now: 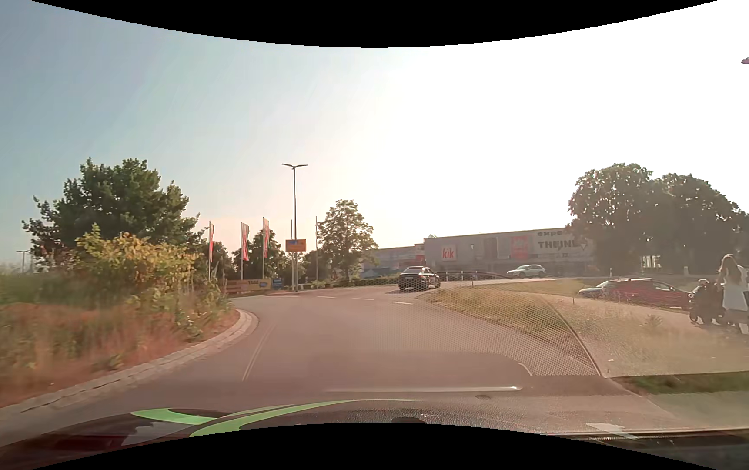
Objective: Follow the waypoints while adhering to traffic rules and regulations
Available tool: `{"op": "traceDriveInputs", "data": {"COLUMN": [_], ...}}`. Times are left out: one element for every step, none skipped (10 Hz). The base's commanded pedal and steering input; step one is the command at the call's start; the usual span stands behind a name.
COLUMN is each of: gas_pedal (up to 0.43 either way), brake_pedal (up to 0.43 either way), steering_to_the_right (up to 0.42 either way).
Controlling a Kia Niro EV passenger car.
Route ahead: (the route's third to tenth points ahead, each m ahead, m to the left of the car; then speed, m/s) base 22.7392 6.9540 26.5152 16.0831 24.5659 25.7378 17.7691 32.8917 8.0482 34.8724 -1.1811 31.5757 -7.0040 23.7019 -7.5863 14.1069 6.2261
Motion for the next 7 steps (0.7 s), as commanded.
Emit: {"op": "traceDriveInputs", "data": {"gas_pedal": [0.311,0.299,0.287,0.287,0.280,0.268,0.260], "brake_pedal": [0.000,0.000,0.000,0.000,0.000,0.000,0.000], "steering_to_the_right": [0.093,0.060,0.028,-0.002,-0.029,-0.060,-0.097]}}
